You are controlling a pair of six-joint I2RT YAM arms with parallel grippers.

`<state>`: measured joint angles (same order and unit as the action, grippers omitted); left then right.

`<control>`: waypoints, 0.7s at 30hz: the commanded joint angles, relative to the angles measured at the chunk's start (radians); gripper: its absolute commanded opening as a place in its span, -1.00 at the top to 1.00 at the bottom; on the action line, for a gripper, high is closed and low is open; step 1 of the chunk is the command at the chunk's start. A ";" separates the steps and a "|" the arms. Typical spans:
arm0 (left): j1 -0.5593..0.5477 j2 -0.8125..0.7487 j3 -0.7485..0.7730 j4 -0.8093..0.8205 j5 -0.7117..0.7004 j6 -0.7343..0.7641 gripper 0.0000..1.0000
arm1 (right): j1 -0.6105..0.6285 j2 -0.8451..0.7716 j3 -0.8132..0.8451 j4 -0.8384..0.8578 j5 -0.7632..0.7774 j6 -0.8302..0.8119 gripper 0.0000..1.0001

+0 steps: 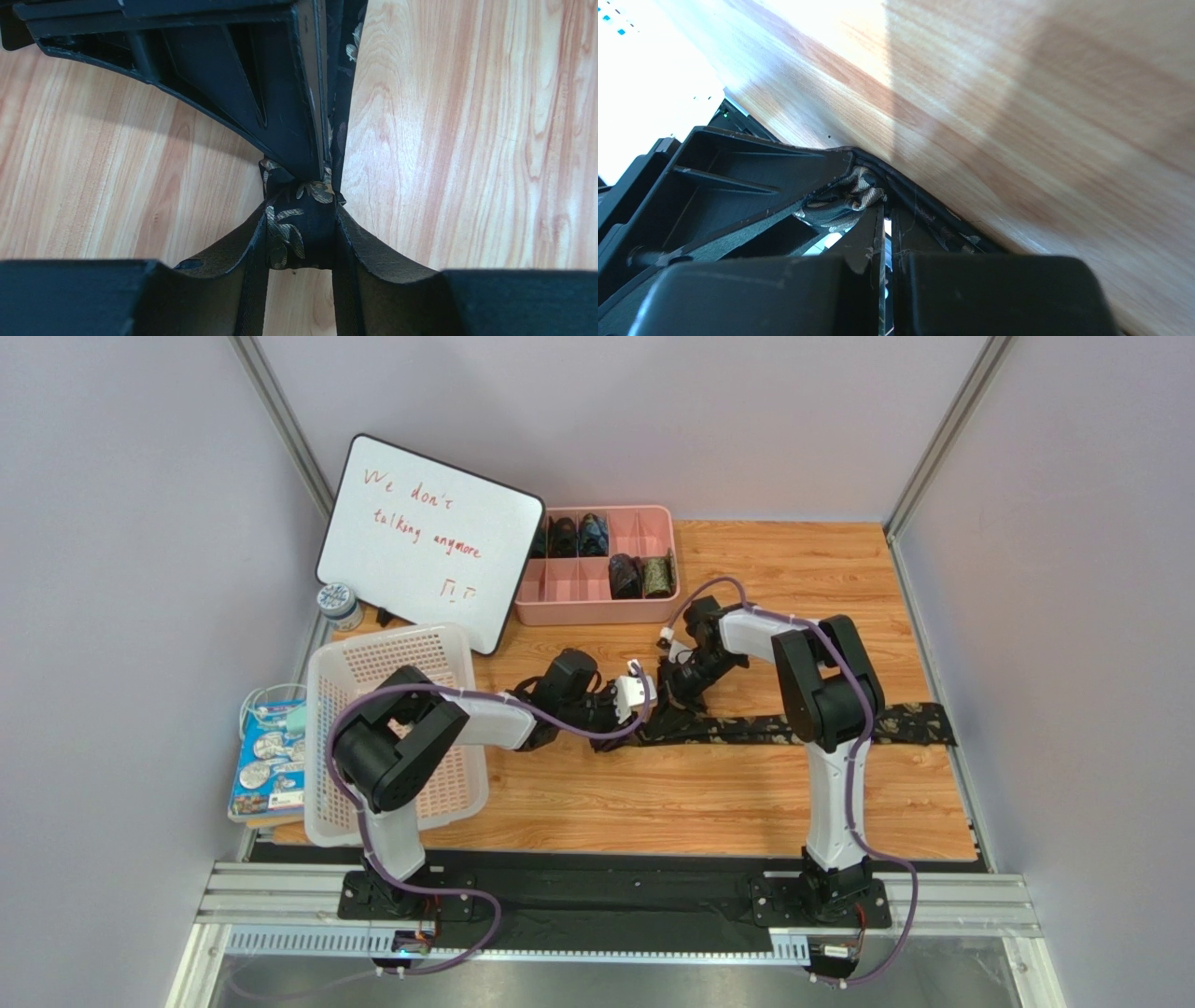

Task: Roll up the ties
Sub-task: Roll the tie at the center of the board.

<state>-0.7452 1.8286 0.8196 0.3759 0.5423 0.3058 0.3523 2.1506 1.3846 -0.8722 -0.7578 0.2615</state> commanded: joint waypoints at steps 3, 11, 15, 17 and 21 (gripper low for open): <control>-0.020 -0.072 0.093 -0.018 0.076 -0.077 0.44 | 0.073 0.075 -0.088 0.134 0.281 -0.030 1.00; -0.034 -0.026 0.121 -0.003 0.068 -0.200 0.43 | 0.077 0.065 -0.104 0.171 0.252 -0.016 1.00; -0.043 0.024 0.133 0.027 0.038 -0.247 0.42 | 0.080 0.068 -0.108 0.174 0.227 -0.013 1.00; -0.051 0.032 0.135 0.031 0.033 -0.254 0.39 | 0.083 0.065 -0.116 0.183 0.218 -0.008 1.00; -0.052 0.047 0.124 0.060 0.041 -0.286 0.33 | 0.085 0.071 -0.119 0.188 0.216 -0.004 1.00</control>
<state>-0.7532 1.8313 0.8848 0.2470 0.5480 0.0895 0.3767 2.1258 1.3281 -0.8268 -0.7830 0.2874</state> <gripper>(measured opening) 0.355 0.008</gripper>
